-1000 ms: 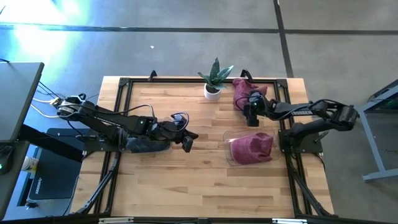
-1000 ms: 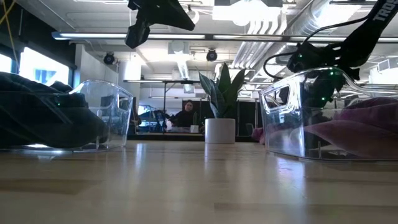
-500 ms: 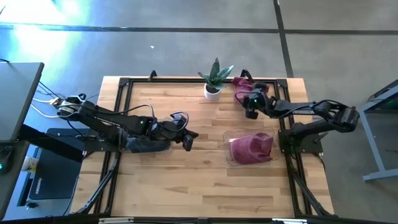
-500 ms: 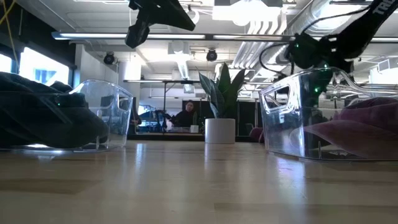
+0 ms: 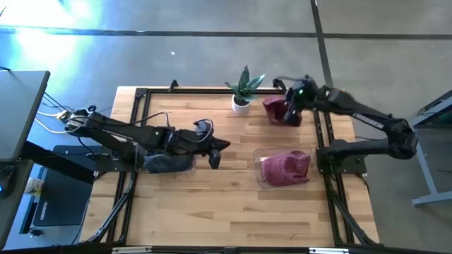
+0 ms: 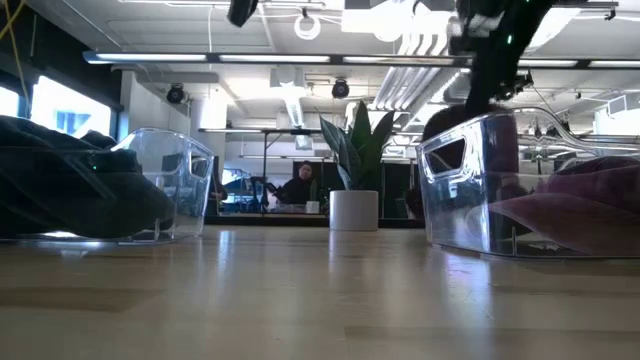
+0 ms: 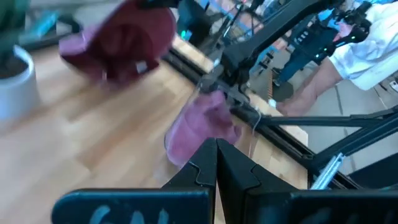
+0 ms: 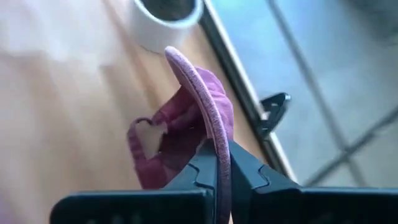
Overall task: Pick & Place hat
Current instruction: Put the red cap into the right transparent bin
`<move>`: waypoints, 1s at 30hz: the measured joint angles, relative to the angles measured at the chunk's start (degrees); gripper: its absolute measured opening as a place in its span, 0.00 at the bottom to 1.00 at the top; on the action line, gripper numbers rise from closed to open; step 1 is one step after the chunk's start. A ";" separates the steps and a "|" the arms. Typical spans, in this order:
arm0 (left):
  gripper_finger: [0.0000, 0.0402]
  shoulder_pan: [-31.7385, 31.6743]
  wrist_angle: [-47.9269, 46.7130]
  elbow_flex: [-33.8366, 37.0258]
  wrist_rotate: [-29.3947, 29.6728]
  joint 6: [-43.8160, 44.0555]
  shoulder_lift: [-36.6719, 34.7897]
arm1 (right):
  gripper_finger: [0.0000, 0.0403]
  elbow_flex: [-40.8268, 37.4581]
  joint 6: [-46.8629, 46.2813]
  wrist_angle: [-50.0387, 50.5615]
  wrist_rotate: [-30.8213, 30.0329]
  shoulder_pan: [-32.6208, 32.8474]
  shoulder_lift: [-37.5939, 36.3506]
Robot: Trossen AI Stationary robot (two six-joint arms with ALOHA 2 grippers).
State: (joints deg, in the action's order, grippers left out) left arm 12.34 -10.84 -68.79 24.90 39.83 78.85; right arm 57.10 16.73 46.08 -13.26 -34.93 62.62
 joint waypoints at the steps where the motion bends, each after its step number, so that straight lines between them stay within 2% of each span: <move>1: 0.00 0.00 0.01 -0.75 0.24 -1.38 0.00 | 0.02 2.99 -0.91 3.49 2.62 -0.47 -0.05; 4: 0.00 0.00 -0.08 -2.95 0.82 -5.76 0.01 | 0.02 11.12 -3.26 11.47 13.22 -2.48 0.01; 7: 0.00 0.00 0.54 -5.12 1.65 -9.11 0.00 | 0.02 17.78 -5.95 15.81 28.60 -5.17 -0.03; 9: 0.00 0.00 0.83 -6.06 1.69 -10.62 0.00 | 0.02 20.93 -8.78 16.30 39.97 -7.06 -0.03; 11: 0.00 -0.52 0.77 -7.15 1.64 -12.24 0.10 | 0.01 23.09 -13.18 13.93 48.64 -8.13 -0.05; 16: 0.00 -2.67 1.52 -10.42 -0.15 -15.20 2.24 | 0.02 23.33 -23.73 3.79 58.60 -8.02 -0.03; 20: 0.00 -4.63 5.14 -13.55 -3.32 -17.95 4.59 | 0.02 21.10 -29.79 -4.32 58.28 -7.12 -0.03; 24: 0.00 -6.11 4.96 -16.10 -3.19 -18.61 9.20 | 0.01 19.16 -35.43 -13.00 55.65 -6.22 0.05; 26: 0.00 -6.36 2.34 -17.36 -0.96 -16.95 11.18 | 0.02 18.91 -37.36 -16.47 53.09 -5.65 -0.02; 30: 0.00 -6.37 -6.91 -22.94 7.94 -8.64 13.09 | 0.02 18.87 -39.30 -18.77 47.92 -5.36 -0.41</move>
State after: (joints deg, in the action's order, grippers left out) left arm 5.97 -17.75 -91.73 32.83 31.18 91.94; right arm 75.97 -22.57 27.31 34.65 -40.30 62.21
